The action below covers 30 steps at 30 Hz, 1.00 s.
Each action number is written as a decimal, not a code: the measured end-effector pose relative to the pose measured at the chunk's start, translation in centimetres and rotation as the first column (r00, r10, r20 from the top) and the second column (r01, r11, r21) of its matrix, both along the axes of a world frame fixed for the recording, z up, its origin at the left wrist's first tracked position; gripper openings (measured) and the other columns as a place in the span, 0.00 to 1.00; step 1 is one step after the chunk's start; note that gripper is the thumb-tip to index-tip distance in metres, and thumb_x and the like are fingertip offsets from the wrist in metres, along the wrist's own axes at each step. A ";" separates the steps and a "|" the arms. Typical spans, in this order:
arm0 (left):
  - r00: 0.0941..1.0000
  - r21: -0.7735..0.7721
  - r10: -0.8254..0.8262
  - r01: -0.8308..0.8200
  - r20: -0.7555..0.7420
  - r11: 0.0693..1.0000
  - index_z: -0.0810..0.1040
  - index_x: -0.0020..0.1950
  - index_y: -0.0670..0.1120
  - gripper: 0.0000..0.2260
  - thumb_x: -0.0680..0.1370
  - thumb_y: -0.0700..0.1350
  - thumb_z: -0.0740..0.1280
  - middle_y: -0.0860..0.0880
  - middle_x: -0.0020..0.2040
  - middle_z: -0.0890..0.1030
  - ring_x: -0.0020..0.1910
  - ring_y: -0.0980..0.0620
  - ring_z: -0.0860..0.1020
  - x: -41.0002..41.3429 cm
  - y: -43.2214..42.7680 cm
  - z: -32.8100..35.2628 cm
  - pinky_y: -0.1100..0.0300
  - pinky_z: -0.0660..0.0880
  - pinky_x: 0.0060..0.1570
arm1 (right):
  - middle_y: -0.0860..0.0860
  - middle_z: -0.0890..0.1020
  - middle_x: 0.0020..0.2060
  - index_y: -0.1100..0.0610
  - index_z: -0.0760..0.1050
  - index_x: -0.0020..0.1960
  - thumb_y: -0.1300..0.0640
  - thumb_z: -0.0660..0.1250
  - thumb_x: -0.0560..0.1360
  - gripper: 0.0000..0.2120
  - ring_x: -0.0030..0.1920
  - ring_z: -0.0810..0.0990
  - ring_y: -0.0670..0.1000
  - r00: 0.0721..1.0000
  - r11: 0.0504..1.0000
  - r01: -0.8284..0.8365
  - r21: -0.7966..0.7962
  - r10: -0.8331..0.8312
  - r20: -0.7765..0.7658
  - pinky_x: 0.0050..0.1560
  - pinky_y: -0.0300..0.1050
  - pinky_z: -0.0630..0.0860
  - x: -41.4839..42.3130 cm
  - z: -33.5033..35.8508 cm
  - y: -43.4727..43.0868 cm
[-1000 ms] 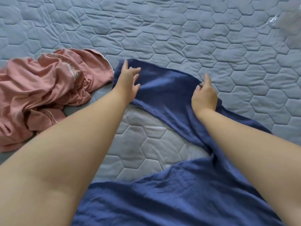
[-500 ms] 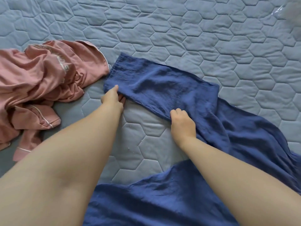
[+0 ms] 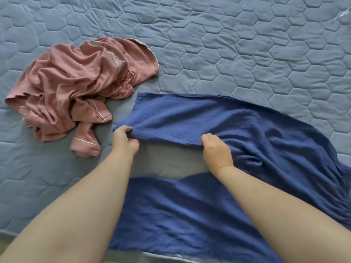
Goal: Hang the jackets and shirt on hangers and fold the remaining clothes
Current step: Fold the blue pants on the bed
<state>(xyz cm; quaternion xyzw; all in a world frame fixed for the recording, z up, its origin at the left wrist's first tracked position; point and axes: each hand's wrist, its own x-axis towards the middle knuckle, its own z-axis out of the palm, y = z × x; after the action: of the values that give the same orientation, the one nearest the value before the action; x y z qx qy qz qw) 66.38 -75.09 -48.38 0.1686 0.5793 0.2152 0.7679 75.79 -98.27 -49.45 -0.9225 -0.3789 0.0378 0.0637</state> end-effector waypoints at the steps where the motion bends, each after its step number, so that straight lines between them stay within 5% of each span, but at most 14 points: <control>1: 0.997 -0.015 -0.030 0.029 -0.076 0.999 0.72 0.40 0.42 0.13 0.64 0.28 0.55 0.46 0.40 0.83 0.38 0.50 0.82 -1.5 -0.1 -0.5 0.58 0.77 0.43 | 0.56 0.75 0.36 0.61 0.72 0.40 0.77 0.69 0.55 0.19 0.34 0.73 0.55 0.998 0.998 -0.018 -0.053 0.015 -0.058 0.31 0.43 0.62 -0.7 -0.2 -0.1; 4: 0.949 -0.046 -0.120 0.111 -0.292 0.993 0.73 0.51 0.40 0.14 0.78 0.31 0.49 0.45 0.66 0.74 0.63 0.49 0.76 -5.0 0.4 -2.8 0.59 0.73 0.56 | 0.60 0.67 0.67 0.62 0.66 0.65 0.72 0.63 0.69 0.25 0.66 0.68 0.59 0.970 0.961 -0.146 -0.235 0.093 -0.226 0.63 0.48 0.67 -2.4 -1.4 -0.7; 6: 0.940 -0.083 -0.146 0.126 -0.309 0.989 0.72 0.59 0.40 0.14 0.80 0.35 0.50 0.45 0.69 0.73 0.66 0.50 0.73 -6.3 0.4 -3.6 0.59 0.70 0.57 | 0.61 0.62 0.72 0.62 0.62 0.70 0.70 0.64 0.70 0.30 0.71 0.63 0.60 0.966 0.928 -0.160 -0.335 0.077 -0.248 0.69 0.51 0.62 -3.5 -1.6 -0.7; 11: 0.943 -0.034 -0.254 0.252 -0.214 0.967 0.74 0.61 0.47 0.10 0.81 0.46 0.60 0.45 0.62 0.77 0.57 0.50 0.77 -5.3 0.8 -3.3 0.59 0.71 0.54 | 0.62 0.78 0.55 0.64 0.74 0.59 0.68 0.77 0.51 0.36 0.50 0.79 0.61 0.991 0.941 -0.121 -0.317 0.098 -0.088 0.46 0.53 0.77 -4.6 -2.3 1.1; 13: 0.936 -0.029 -0.272 0.273 -0.225 0.962 0.76 0.56 0.47 0.07 0.79 0.45 0.65 0.46 0.58 0.79 0.50 0.50 0.78 -4.1 1.4 -3.7 0.59 0.74 0.45 | 0.59 0.79 0.49 0.62 0.76 0.56 0.67 0.76 0.52 0.32 0.42 0.78 0.60 0.996 0.939 -0.084 -0.333 0.082 -0.020 0.36 0.47 0.73 -4.0 -2.4 2.6; 16: 0.909 -0.010 -0.304 0.315 -0.285 0.949 0.77 0.50 0.45 0.04 0.77 0.40 0.68 0.48 0.49 0.80 0.47 0.49 0.78 -3.2 2.1 -4.8 0.57 0.76 0.37 | 0.56 0.74 0.32 0.60 0.74 0.37 0.72 0.73 0.47 0.20 0.28 0.72 0.57 0.997 0.961 -0.034 -0.275 0.053 0.060 0.27 0.42 0.58 -3.3 -2.4 4.4; 19: 0.868 0.211 -0.272 0.382 -0.415 0.900 0.72 0.35 0.46 0.11 0.76 0.38 0.67 0.49 0.36 0.75 0.40 0.49 0.74 -3.7 3.1 -5.3 0.58 0.75 0.38 | 0.56 0.69 0.25 0.60 0.67 0.30 0.76 0.67 0.48 0.18 0.24 0.69 0.56 0.994 0.988 -0.091 -0.126 0.098 0.050 0.27 0.41 0.54 -3.1 -2.1 5.5; 23: 0.694 0.373 -0.205 0.584 -0.690 0.721 0.69 0.32 0.46 0.12 0.75 0.39 0.66 0.50 0.31 0.71 0.39 0.50 0.69 -7.0 4.1 -4.2 0.60 0.66 0.34 | 0.56 0.69 0.28 0.59 0.67 0.32 0.71 0.55 0.60 0.08 0.27 0.70 0.57 0.968 0.970 -0.238 -0.053 0.241 0.069 0.27 0.45 0.59 -4.6 -1.6 5.7; 26: 0.359 0.172 -0.352 0.869 -0.865 0.463 0.77 0.44 0.41 0.03 0.74 0.39 0.65 0.40 0.44 0.80 0.45 0.41 0.76 -9.5 3.6 -3.3 0.56 0.69 0.42 | 0.56 0.73 0.31 0.58 0.70 0.33 0.68 0.67 0.57 0.09 0.30 0.73 0.58 0.926 0.911 -0.377 -0.170 0.369 -0.077 0.27 0.46 0.66 -6.4 -2.3 4.1; 27: 0.254 0.102 -0.383 0.922 -0.888 0.374 0.78 0.49 0.41 0.06 0.73 0.39 0.64 0.39 0.49 0.81 0.50 0.39 0.77 -10.0 3.5 -3.2 0.55 0.70 0.46 | 0.56 0.73 0.32 0.58 0.70 0.33 0.68 0.71 0.54 0.13 0.31 0.73 0.58 0.915 0.890 -0.401 -0.219 0.375 -0.150 0.27 0.46 0.66 -6.9 -2.3 3.7; 28: 0.211 0.082 -0.388 0.943 -0.897 0.323 0.78 0.52 0.41 0.09 0.73 0.39 0.64 0.40 0.52 0.80 0.53 0.39 0.77 -10.1 3.7 -3.1 0.55 0.70 0.49 | 0.56 0.74 0.32 0.59 0.70 0.33 0.67 0.73 0.52 0.14 0.31 0.73 0.58 0.913 0.884 -0.399 -0.245 0.358 -0.197 0.27 0.45 0.66 -7.0 -2.2 3.6; 30: 0.264 0.165 -0.356 0.944 -0.897 0.284 0.76 0.57 0.43 0.12 0.73 0.41 0.64 0.42 0.56 0.80 0.57 0.40 0.76 -9.1 4.5 -2.9 0.53 0.70 0.53 | 0.56 0.74 0.35 0.60 0.71 0.35 0.65 0.73 0.55 0.13 0.33 0.73 0.59 0.922 0.906 -0.359 -0.224 0.307 -0.236 0.29 0.46 0.69 -6.9 -1.9 4.0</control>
<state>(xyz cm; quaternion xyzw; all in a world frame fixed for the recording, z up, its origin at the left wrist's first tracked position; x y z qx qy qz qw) 57.26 -70.63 -51.28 0.7606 0.5457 -0.0534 0.3477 68.87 -94.25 -51.33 -0.8359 -0.5147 0.1882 -0.0295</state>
